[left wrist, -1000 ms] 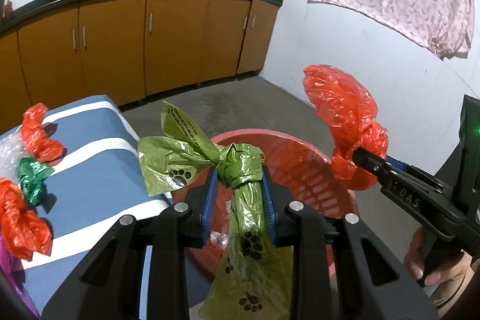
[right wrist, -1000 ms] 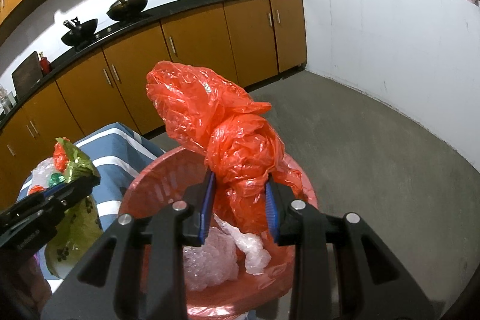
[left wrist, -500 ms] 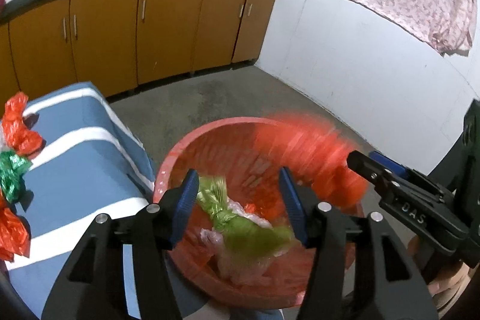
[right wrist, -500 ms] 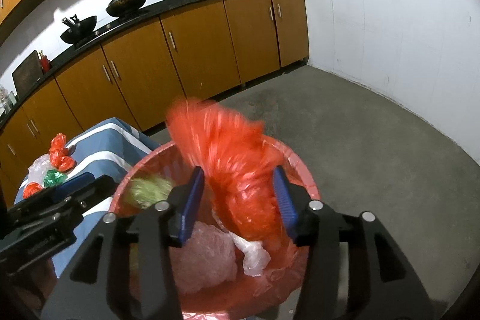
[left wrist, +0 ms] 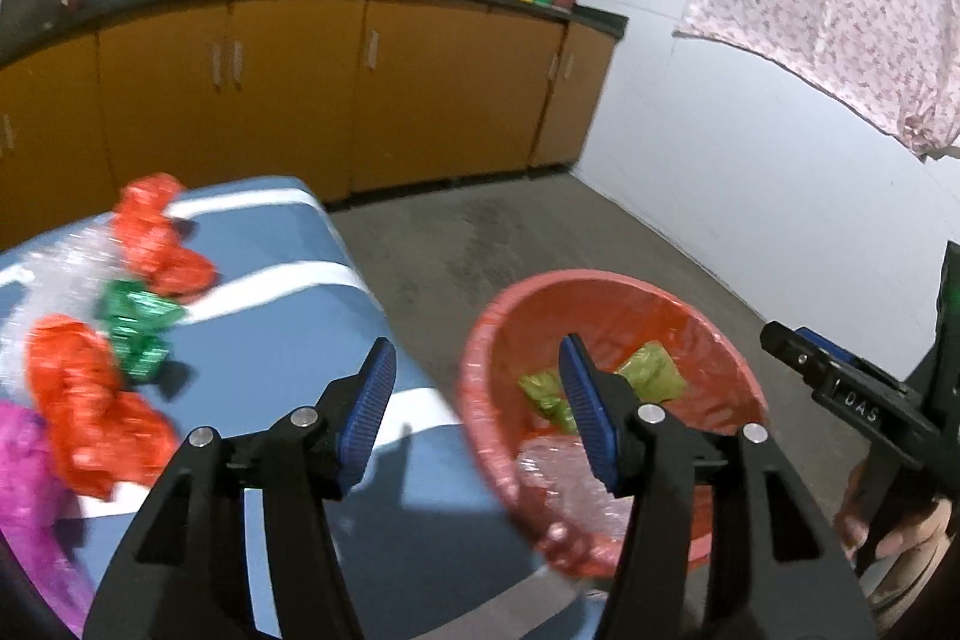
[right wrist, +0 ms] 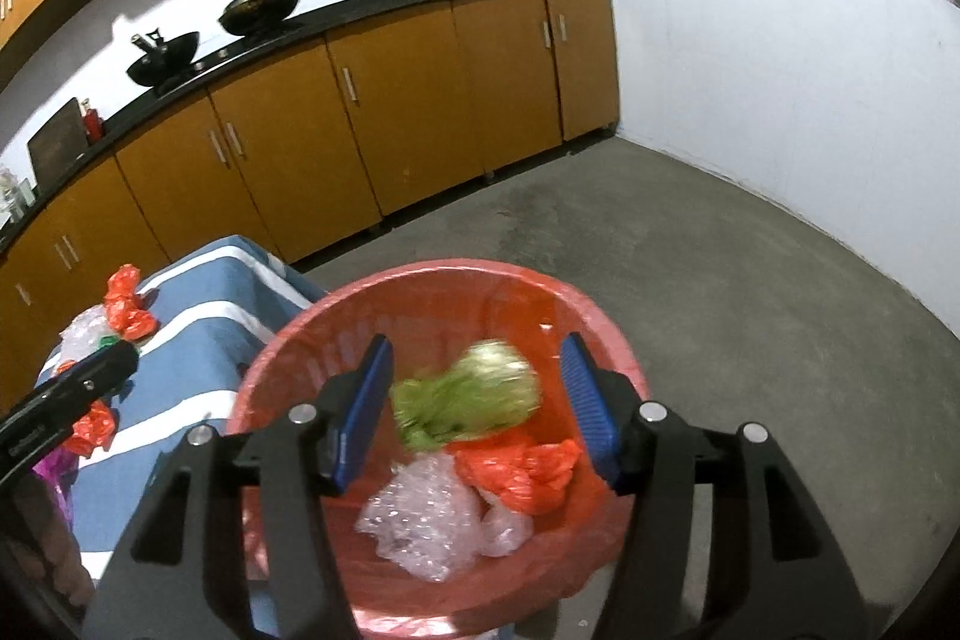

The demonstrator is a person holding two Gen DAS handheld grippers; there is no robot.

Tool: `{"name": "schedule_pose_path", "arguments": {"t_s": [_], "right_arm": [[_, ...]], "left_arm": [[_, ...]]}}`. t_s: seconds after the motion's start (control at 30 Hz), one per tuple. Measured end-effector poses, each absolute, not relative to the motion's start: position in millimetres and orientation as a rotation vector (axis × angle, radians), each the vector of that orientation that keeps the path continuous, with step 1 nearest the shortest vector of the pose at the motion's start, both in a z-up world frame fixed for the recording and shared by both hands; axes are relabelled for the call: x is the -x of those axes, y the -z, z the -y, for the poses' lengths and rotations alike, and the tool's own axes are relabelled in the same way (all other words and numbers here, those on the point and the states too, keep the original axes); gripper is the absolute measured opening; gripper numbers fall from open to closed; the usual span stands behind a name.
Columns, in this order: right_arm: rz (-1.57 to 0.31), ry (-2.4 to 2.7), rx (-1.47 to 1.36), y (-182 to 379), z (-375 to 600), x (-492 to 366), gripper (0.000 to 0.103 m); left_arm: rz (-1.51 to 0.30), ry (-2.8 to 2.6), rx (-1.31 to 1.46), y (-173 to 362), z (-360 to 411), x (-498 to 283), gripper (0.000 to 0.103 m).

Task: Collect trash
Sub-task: 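Grasp the pink bag with the left tool while the right tool grasps an orange-red bag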

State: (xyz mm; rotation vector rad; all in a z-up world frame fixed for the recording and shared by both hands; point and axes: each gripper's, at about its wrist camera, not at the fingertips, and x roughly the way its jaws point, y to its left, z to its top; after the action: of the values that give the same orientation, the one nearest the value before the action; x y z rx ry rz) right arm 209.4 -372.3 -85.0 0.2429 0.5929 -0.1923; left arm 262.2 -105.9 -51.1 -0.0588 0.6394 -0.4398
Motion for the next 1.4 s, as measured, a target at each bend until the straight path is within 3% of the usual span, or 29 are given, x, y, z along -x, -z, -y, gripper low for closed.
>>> {"name": "schedule_pose_path", "arguments": {"t_s": [0.3,0.63,0.8,1.0,1.1,1.2,1.27,1.4], "right_arm": [[-0.59,0.048,-0.173,71.4,294.0,-218.2,0.058],[-0.625,-0.111,-0.139,74.6,199.8,-229.9,0.058],[-0.638,-0.151,-0.098,77.1,171.8,-232.2,0.058],[-0.648,-0.151,-0.091,77.9,165.9,-234.7,0.058],[-0.654,-0.152,-0.089,80.1,166.0,-235.3,0.058],[-0.664,-0.161,-0.084,83.6,161.7,-237.8,0.058],[-0.67,-0.168,-0.081,85.7,157.2,-239.2,0.058],[-0.678,-0.198,-0.067,88.8,142.2,-242.1,0.058]], "left_arm": [[-0.558,0.244,0.05,40.8,19.8,-230.8,0.07],[-0.579,0.003,0.059,63.8,-79.1,-209.0,0.081],[-0.631,-0.019,0.056,78.5,-88.4,-213.6,0.088],[-0.712,-0.066,0.048,100.4,-92.2,-231.7,0.089],[-0.752,-0.082,0.047,109.7,-94.2,-238.8,0.086],[-0.781,-0.076,0.066,116.2,-98.3,-243.9,0.075],[-0.796,-0.07,0.076,118.9,-101.5,-246.5,0.059],[-0.795,-0.062,0.107,120.7,-114.1,-243.2,0.053]]}}
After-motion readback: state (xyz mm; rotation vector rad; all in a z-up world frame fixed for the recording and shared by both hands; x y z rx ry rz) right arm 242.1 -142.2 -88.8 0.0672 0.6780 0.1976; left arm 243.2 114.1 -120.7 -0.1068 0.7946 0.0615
